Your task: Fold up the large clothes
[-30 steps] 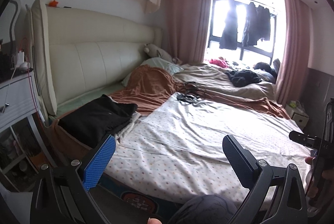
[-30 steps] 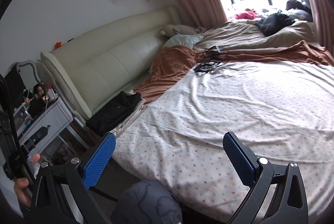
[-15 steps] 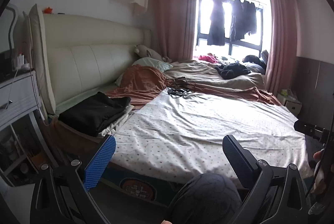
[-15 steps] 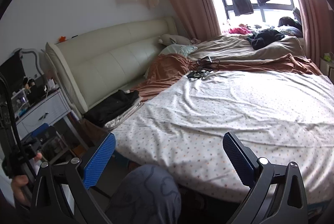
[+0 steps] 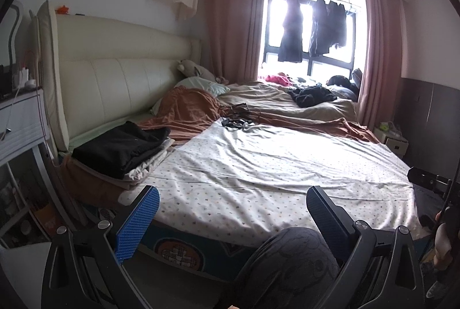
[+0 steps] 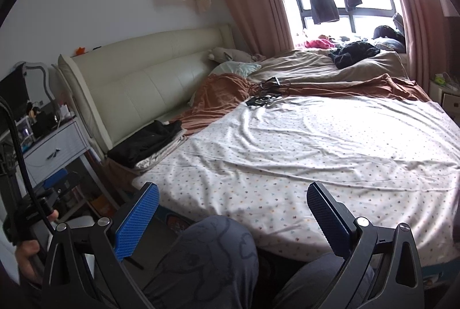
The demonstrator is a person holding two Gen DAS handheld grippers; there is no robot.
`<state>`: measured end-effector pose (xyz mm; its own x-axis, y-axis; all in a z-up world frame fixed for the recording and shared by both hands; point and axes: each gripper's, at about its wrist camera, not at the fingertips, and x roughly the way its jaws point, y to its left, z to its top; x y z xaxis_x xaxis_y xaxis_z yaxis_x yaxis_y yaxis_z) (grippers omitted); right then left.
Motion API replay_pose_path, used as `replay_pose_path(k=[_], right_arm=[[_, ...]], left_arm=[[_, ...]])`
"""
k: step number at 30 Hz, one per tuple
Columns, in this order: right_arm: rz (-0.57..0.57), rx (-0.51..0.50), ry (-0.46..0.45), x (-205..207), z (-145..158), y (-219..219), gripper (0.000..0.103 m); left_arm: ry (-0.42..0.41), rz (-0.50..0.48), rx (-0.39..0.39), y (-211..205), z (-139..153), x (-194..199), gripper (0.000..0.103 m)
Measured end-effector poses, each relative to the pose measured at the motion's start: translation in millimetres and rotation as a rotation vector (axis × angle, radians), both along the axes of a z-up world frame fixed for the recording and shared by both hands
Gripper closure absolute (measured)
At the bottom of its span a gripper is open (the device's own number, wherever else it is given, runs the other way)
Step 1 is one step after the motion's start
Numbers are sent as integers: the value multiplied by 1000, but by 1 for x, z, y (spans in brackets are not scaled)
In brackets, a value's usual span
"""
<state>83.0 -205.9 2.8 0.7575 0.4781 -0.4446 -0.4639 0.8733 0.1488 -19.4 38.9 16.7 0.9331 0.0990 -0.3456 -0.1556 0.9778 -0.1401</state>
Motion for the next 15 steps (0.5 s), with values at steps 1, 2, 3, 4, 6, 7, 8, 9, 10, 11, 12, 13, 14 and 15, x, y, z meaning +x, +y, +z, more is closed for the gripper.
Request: replay_pose_path(k=[1, 2, 3, 4, 6, 7, 8, 9, 10, 11, 12, 13, 14, 15], right_arm=[[5, 3, 3, 2, 0, 0, 0], [8, 3, 3, 4, 1, 0, 0], [8, -1, -1, 4, 1, 0, 0], [6, -6, -5, 4, 2, 0, 0], [6, -7, -5, 6, 4, -1, 0], [8, -5, -4, 6, 4, -1, 0], [9, 1, 1, 7, 4, -2, 0], [10, 6, 3, 7, 4, -3, 0], [9, 9, 4, 7, 3, -3, 0], [8, 13, 5, 8, 3, -4, 0], [7, 15, 8, 9, 3, -4, 0], [7, 16, 10, 9, 2, -4, 0], [7, 16, 13, 9, 2, -4, 0], [7, 17, 14, 10, 2, -4, 0]], left_arm=[[0, -4, -2, -1, 0, 1, 1], [1, -3, 0, -1, -1, 1, 1], [1, -1, 3, -1, -1, 2, 1], [0, 0, 4, -2, 0, 3, 1], [-3, -2, -5, -2, 0, 4, 1], [-2, -1, -8, -2, 0, 4, 1], [1, 1, -10, -2, -1, 5, 1], [4, 4, -10, -3, -2, 5, 1], [4, 3, -10, -3, -2, 5, 1], [5, 3, -10, -3, -2, 6, 1], [5, 3, -8, -3, -2, 5, 1], [3, 5, -7, -4, -2, 5, 1], [3, 4, -6, -3, -1, 5, 1], [3, 2, -5, -3, -1, 4, 1]])
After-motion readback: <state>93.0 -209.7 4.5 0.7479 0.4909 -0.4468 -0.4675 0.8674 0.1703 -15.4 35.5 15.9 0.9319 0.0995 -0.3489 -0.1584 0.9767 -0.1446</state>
